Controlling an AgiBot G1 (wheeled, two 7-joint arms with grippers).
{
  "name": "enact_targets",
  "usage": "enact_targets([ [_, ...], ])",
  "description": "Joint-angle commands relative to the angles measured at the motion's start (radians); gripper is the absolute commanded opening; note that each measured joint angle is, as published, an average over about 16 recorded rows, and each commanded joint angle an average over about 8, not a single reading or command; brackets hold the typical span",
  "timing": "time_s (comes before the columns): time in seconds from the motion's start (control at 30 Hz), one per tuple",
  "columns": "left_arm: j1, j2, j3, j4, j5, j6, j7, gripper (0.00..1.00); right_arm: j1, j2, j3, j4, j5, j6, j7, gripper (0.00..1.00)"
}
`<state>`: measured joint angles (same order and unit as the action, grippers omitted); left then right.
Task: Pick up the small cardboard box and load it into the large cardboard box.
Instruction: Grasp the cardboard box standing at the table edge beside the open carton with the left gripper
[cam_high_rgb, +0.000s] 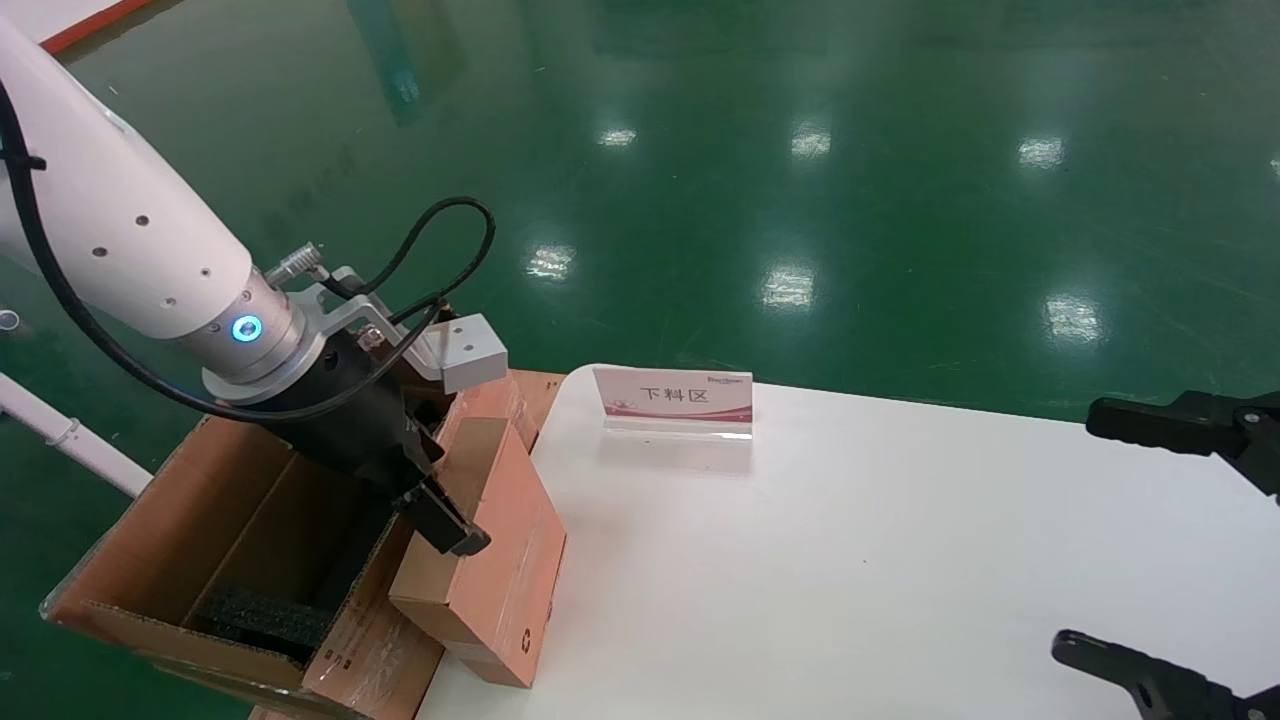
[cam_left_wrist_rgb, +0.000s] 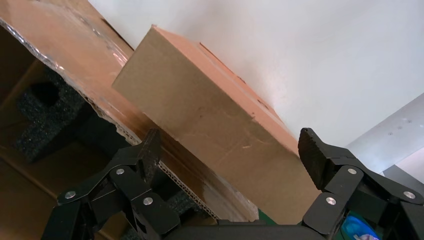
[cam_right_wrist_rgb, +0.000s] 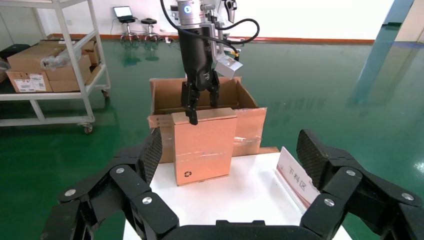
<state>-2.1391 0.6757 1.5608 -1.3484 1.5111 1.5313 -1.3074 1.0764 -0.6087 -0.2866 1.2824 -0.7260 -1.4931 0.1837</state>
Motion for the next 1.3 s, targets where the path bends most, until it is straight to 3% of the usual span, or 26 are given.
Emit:
enact_targets([
  [0.03,-0.002,-0.001,0.007,0.0,0.0,-0.002,-0.001,1.0,0.0,0.0,0.0,0.0,0.0,0.0,0.0,1.0],
  [0.9,0.033,0.011,0.061,0.001,0.008,-0.037,-0.007,1.0,0.0,0.001,-0.001,0.0,0.001,0.001,-0.001,1.0],
  [0.93,0.033,0.011,0.061,0.001,0.008,-0.037,-0.007,0.92,0.0,0.001,-0.001,0.0,0.001,0.001,-0.001,1.0],
  [1.03,0.033,0.011,0.06,0.002,0.009,-0.037,-0.007,0.54,0.0,0.001,-0.002,0.0,0.001,0.001,-0.001,1.0],
  [1.07,0.033,0.011,0.06,0.002,0.009,-0.037,-0.007,0.42,0.0,0.001,-0.002,0.0,0.001,0.001,-0.001,0.92],
  [1.17,0.033,0.011,0.059,0.002,0.009,-0.036,-0.006,0.04,0.0,0.001,-0.002,0.0,0.001,0.001,-0.001,0.55],
  [1.2,0.033,0.011,0.059,0.002,0.009,-0.036,-0.006,0.0,0.0,0.001,-0.002,0.0,0.001,0.001,-0.001,0.42],
  [1.3,0.033,0.011,0.058,0.002,0.009,-0.035,-0.006,0.0,0.0,0.001,-0.002,0.0,0.001,0.001,-0.001,0.05],
])
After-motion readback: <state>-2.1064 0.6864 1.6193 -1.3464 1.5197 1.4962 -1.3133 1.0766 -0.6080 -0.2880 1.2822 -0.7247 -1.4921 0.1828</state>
